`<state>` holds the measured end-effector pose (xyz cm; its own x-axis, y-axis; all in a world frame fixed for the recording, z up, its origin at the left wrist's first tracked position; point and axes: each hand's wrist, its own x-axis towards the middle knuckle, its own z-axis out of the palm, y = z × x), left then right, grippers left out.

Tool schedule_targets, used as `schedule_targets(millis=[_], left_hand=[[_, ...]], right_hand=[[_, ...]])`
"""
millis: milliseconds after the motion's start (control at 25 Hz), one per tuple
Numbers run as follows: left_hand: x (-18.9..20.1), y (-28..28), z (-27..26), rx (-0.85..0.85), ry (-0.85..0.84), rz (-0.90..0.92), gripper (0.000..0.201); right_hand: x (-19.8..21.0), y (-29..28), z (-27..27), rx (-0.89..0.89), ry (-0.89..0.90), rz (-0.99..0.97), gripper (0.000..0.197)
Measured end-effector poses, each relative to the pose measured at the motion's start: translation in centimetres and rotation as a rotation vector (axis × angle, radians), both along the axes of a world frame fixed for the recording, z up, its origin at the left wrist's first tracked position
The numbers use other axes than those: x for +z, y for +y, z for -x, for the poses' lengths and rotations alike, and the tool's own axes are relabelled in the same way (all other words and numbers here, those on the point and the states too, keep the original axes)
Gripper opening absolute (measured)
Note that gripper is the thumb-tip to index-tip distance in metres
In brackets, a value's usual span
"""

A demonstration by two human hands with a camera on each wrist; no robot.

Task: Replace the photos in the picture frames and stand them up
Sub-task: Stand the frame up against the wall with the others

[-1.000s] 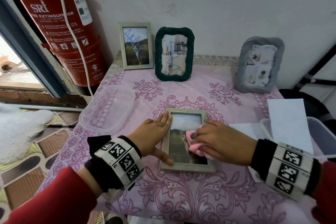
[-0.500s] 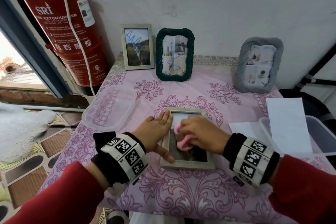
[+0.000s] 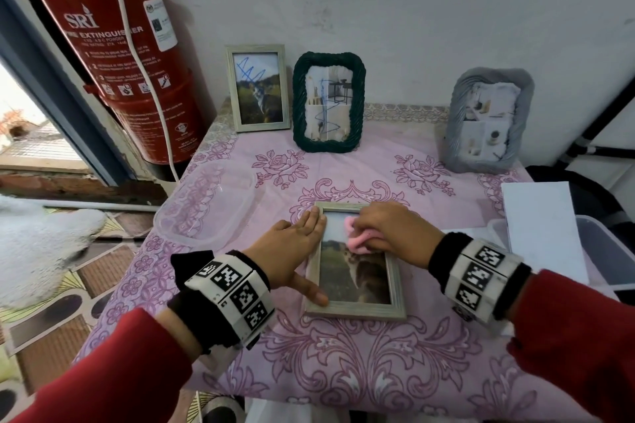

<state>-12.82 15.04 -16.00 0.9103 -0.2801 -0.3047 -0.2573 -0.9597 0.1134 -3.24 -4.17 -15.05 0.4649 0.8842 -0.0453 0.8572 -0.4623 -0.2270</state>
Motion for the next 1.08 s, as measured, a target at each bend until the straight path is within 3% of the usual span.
schedule_targets(millis=[160,520,720,840,960,1080], left_hand=[[0.0,0.0,0.0,-0.003,-0.005,-0.002,0.128],[0.1,0.0,0.3,0.04,0.007,0.031,0.125],[0.5,-0.3,0.6,0.056,0.025,0.024,0.122],[0.8,-0.4,0.7,0.073,0.029,0.025,0.121],[1.3,-0.5,1.1,0.096,0.008,0.071,0.118],[1.7,-0.8,1.6,0.203,-0.034,0.262,0.092]], right_hand=[[-0.4,2.6,0.3,-0.011,-0.062,0.009,0.014],[-1.2,-1.2,2.6,0.062,0.23,-0.154,0.025],[0.3,-2.3,3.3,-0.095,0.481,-0.198,0.048],[0.8,-1.9,3.7,-0.2,0.556,-0.24,0.038],[1.1,-1.8,4.3,-0.314,0.495,-0.391,0.025],[0.8,-2.2,4.3,-0.425,0.397,-0.512,0.021]])
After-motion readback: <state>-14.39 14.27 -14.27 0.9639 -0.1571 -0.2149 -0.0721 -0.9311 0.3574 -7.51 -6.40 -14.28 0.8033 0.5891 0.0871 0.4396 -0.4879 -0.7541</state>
